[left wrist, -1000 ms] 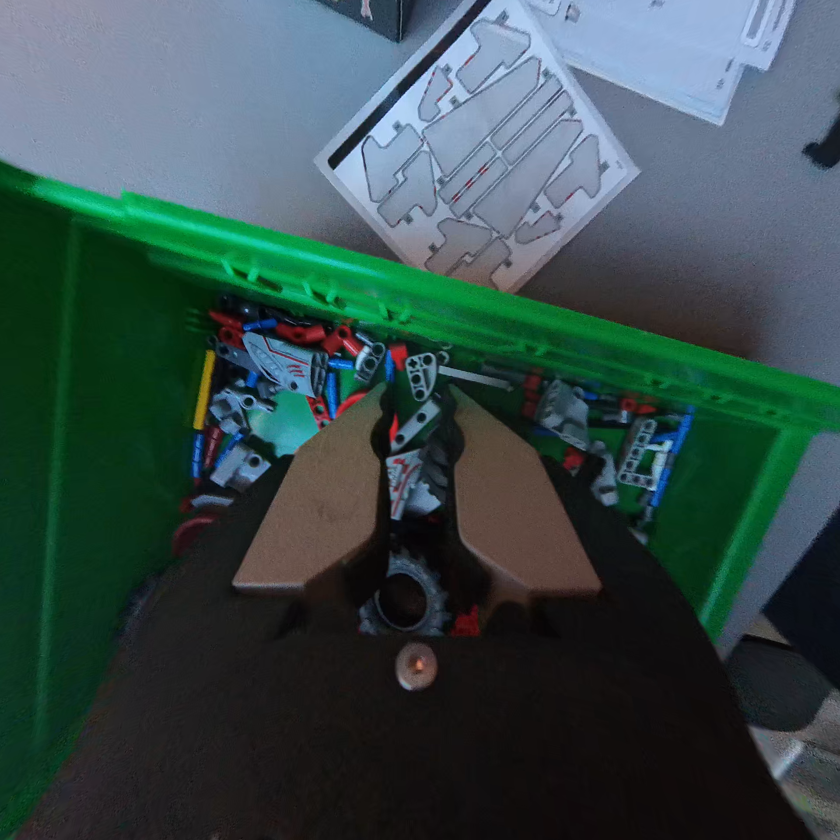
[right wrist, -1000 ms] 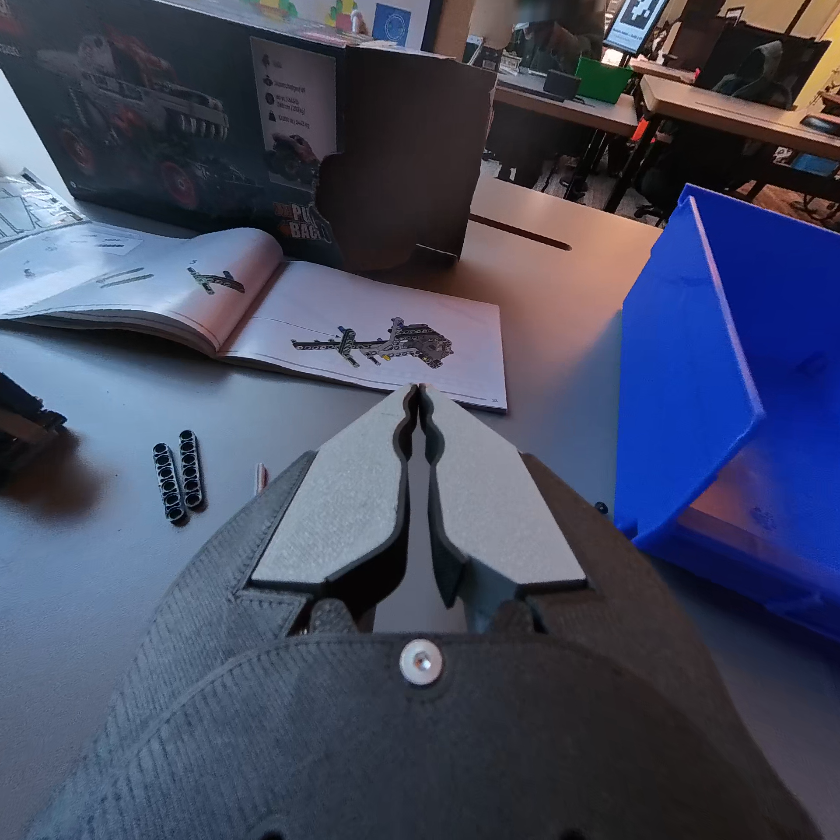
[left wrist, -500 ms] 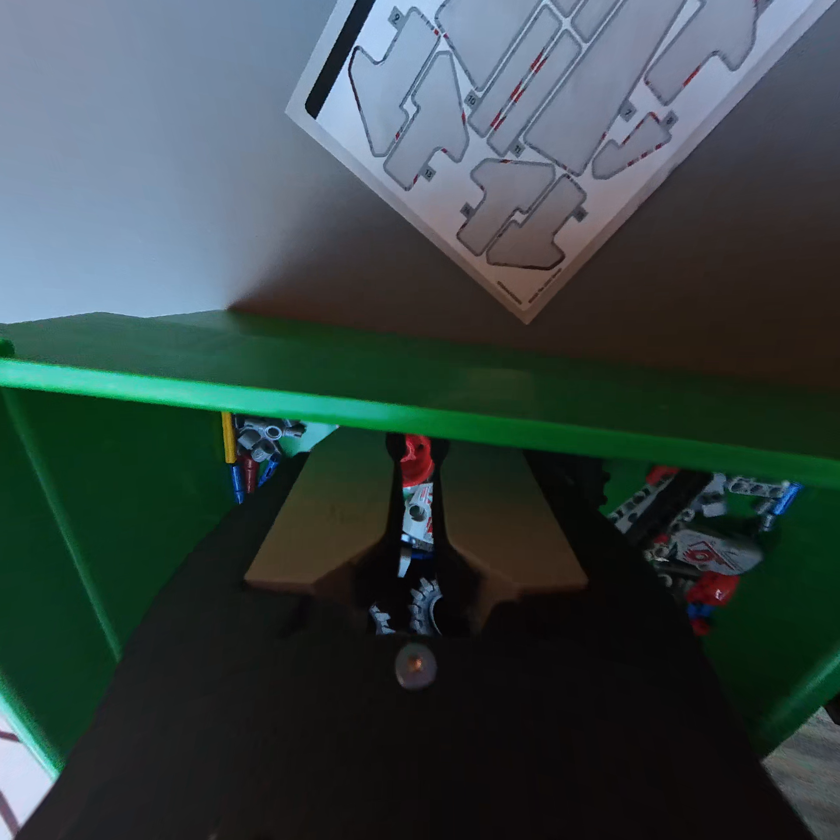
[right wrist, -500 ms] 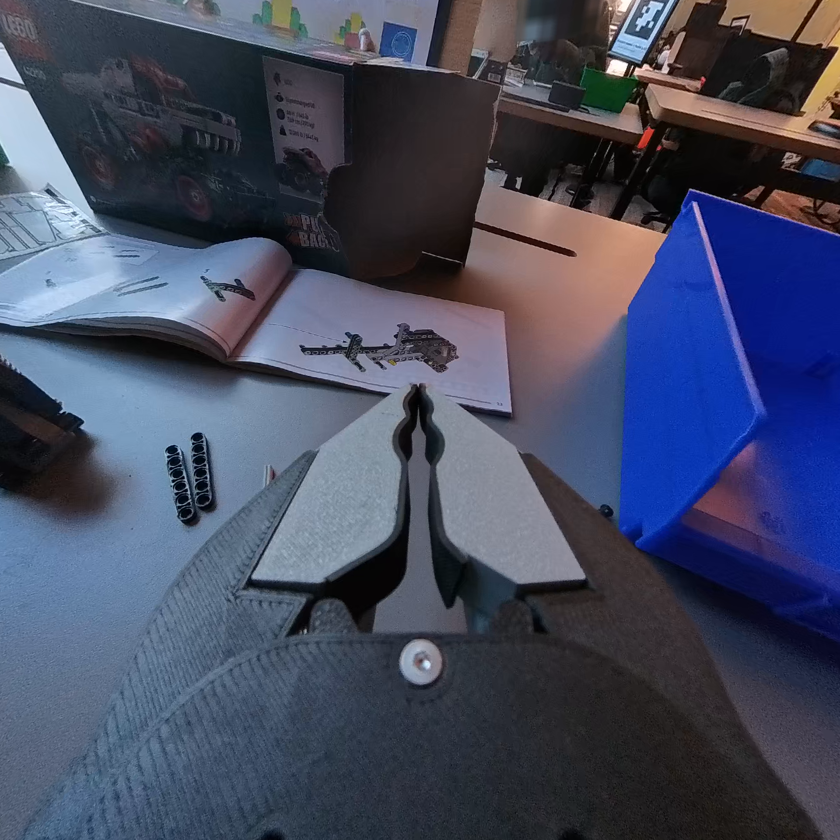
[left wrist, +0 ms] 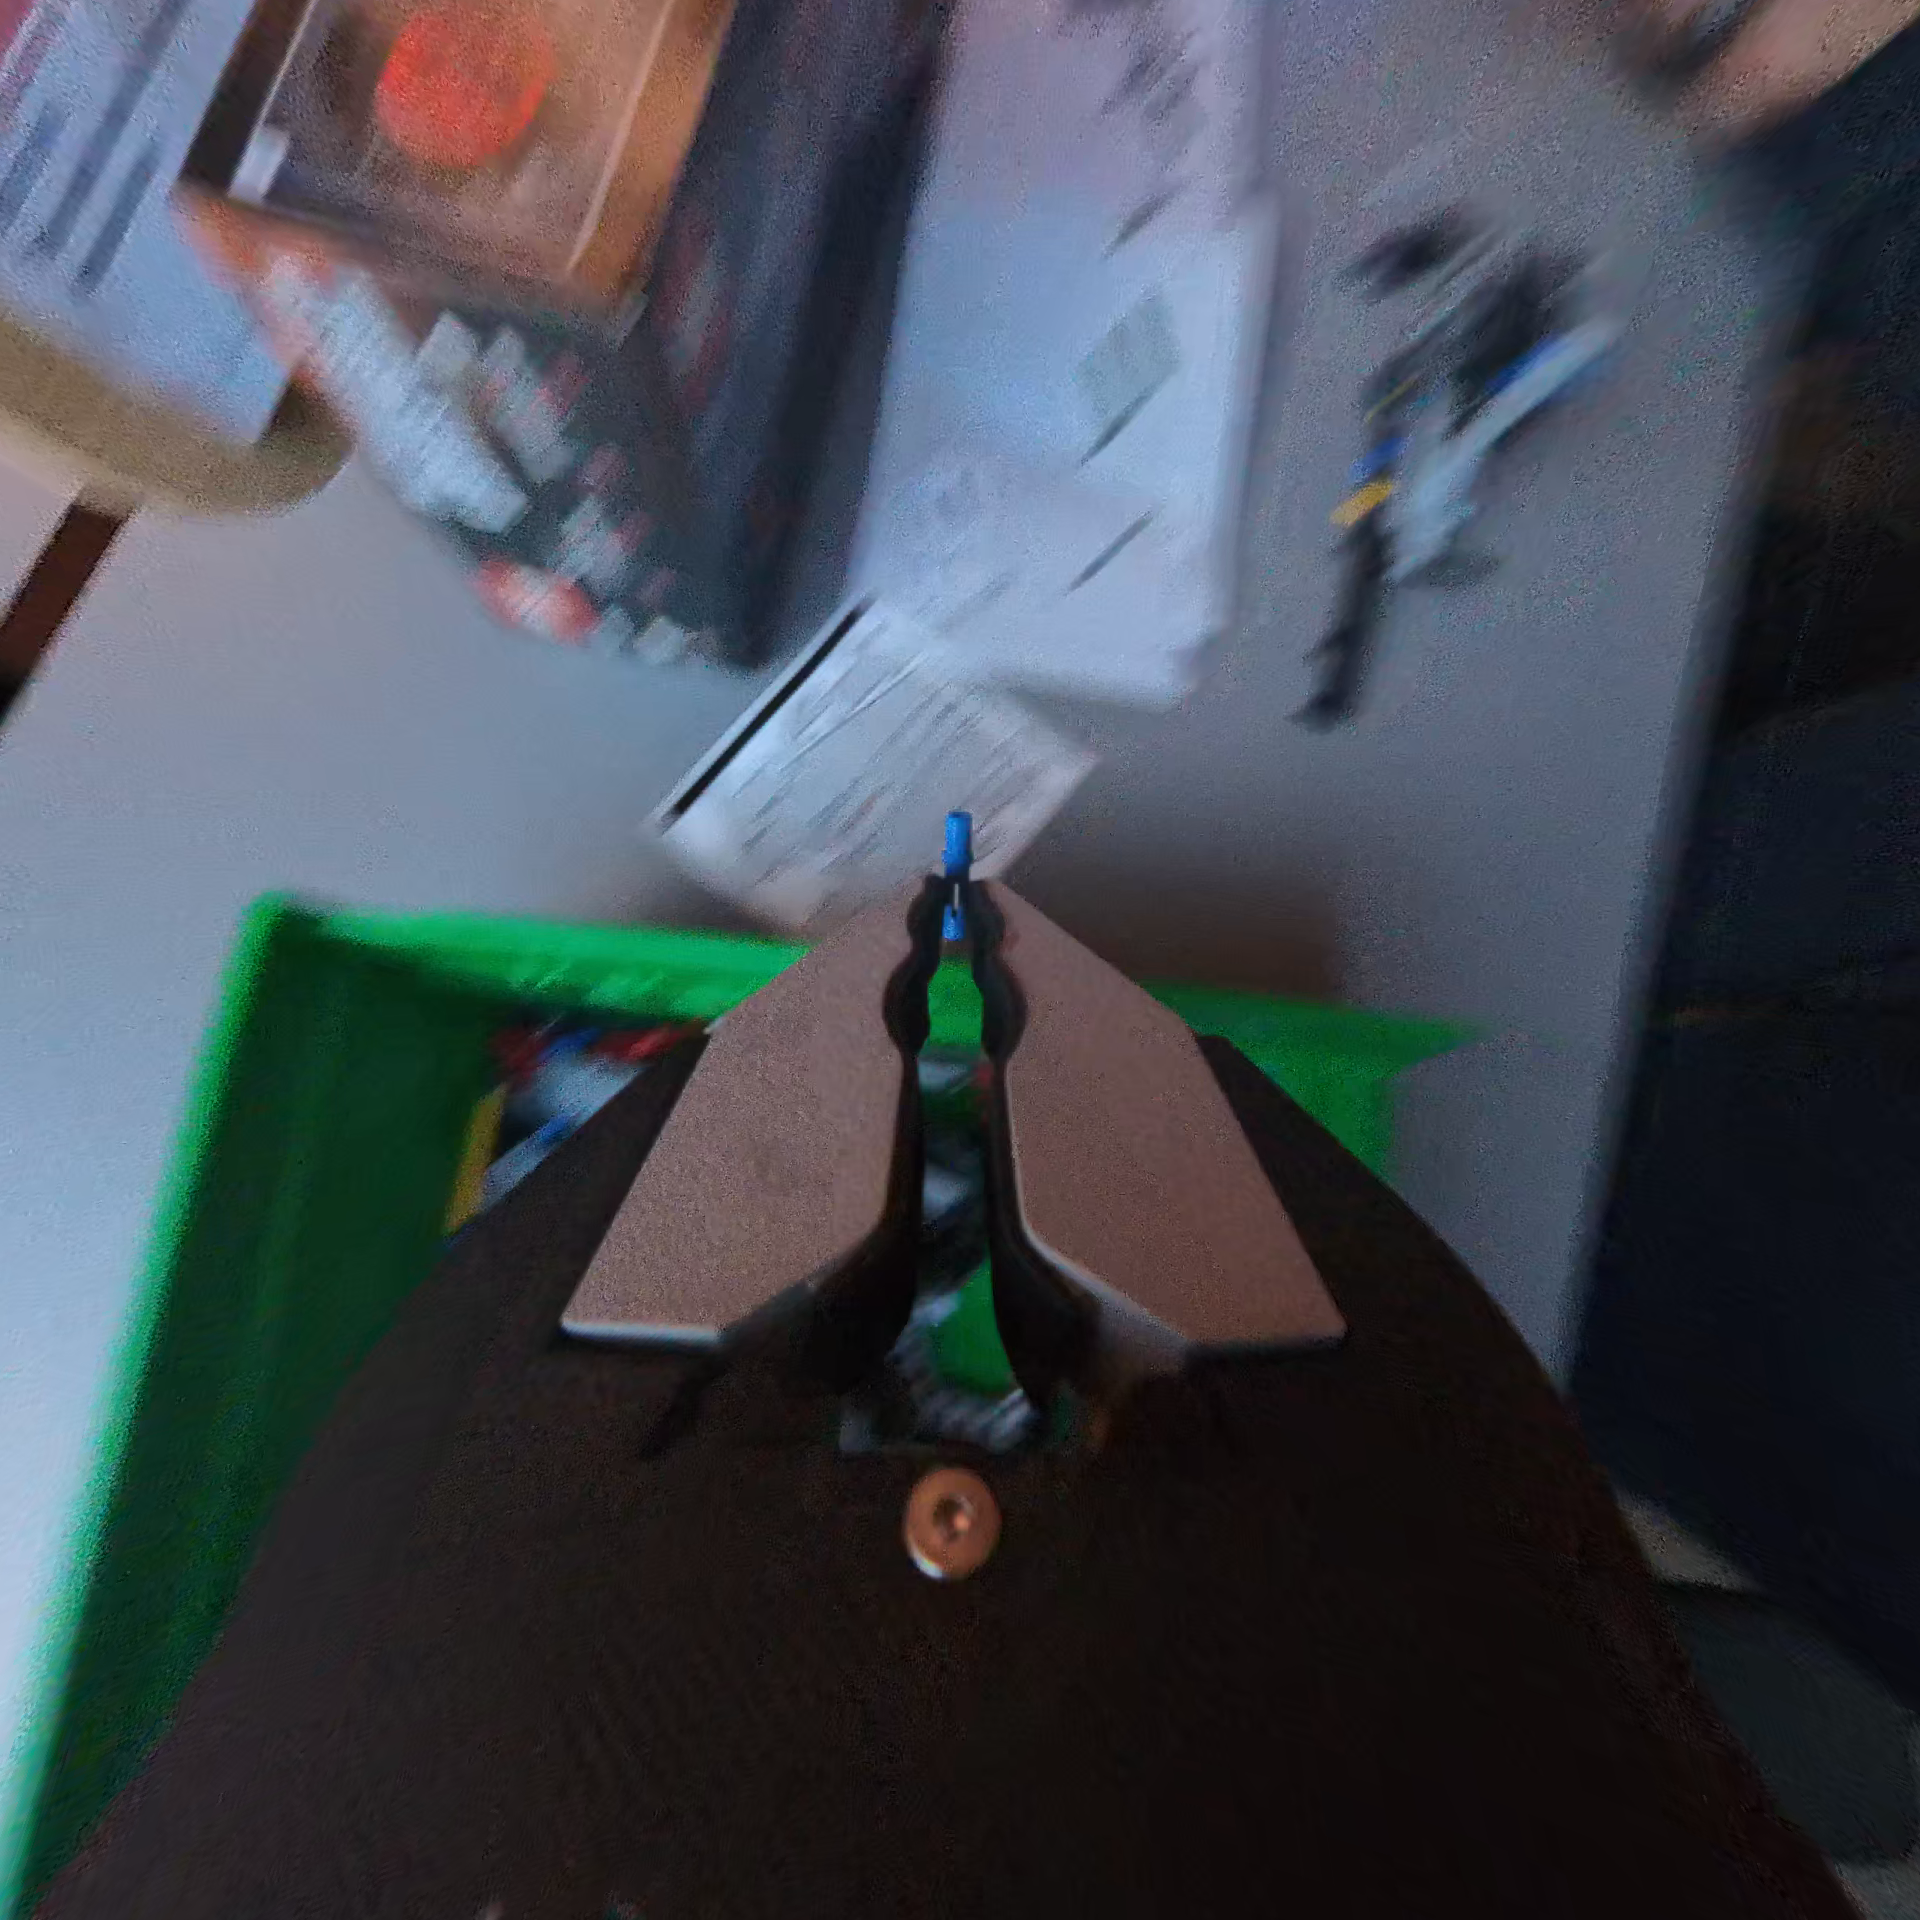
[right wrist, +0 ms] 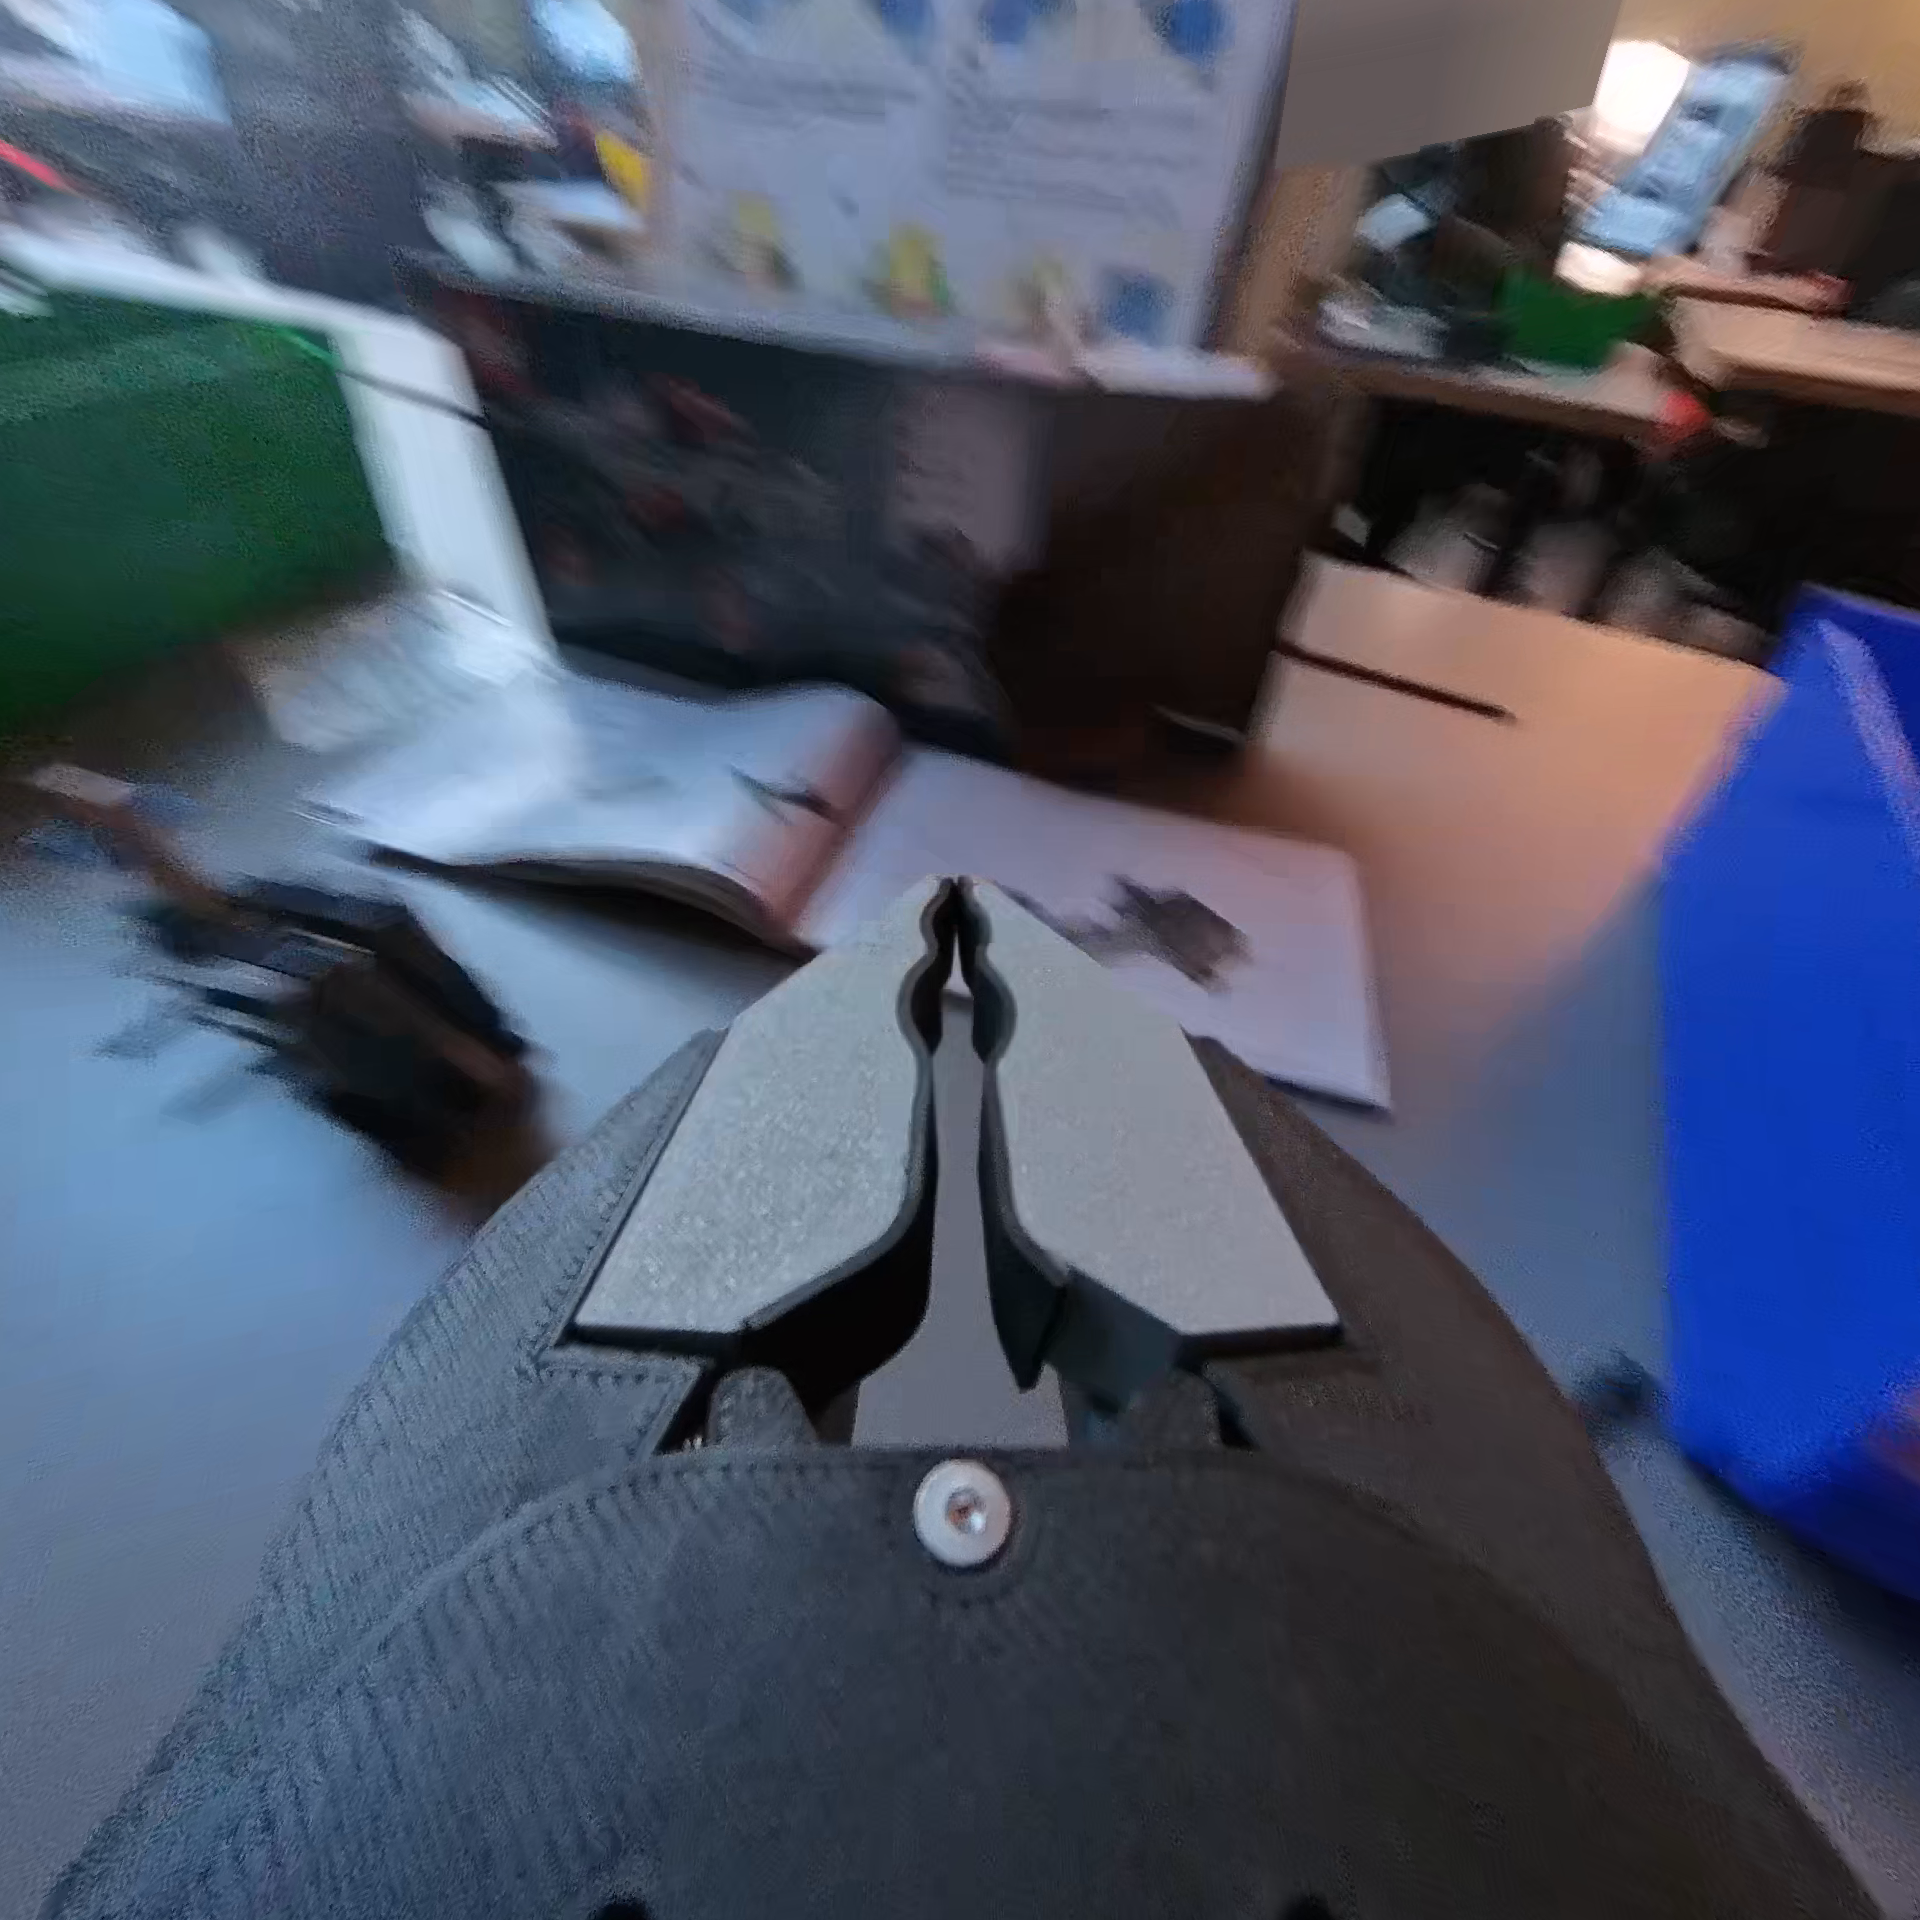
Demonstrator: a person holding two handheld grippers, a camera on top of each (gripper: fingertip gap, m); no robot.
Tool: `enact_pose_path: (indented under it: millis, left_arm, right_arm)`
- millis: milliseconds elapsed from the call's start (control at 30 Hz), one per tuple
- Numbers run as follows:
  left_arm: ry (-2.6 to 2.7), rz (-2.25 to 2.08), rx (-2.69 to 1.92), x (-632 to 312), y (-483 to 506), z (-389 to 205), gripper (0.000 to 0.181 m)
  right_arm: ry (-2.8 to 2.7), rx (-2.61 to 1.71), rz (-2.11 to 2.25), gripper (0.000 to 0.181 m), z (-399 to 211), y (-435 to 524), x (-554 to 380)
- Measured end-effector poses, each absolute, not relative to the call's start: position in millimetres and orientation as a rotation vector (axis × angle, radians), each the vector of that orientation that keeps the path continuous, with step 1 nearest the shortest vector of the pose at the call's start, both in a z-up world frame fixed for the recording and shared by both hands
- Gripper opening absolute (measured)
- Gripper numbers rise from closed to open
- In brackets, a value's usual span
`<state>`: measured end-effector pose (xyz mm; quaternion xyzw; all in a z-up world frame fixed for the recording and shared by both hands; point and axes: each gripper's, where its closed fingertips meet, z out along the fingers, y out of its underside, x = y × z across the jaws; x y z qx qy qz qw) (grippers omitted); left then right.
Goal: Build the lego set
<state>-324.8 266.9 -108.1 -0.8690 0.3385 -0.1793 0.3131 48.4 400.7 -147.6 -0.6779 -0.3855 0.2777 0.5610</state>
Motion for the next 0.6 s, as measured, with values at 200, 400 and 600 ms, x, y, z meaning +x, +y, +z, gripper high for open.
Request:
enact_pose_path:
  millis: [200,400,600]
  left_arm:
    - [0.855,-0.815,-1.917,-218.0,227.4,-36.1,0.002]
    - [0.861,-0.981,-1.857,-151.7,208.9,-48.2,0.002]
    - [0.828,-1.042,-1.869,-130.5,211.5,-59.1,0.003]
  right_arm:
    - [-1.128,-1.255,1.293,0.0,-59.1,277.7,-78.1]
    - [-1.285,-1.167,1.528,0.011,-42.4,216.9,-143.2]
    - [-1.247,-1.178,1.54,0.004,-47.8,212.0,-145.1]
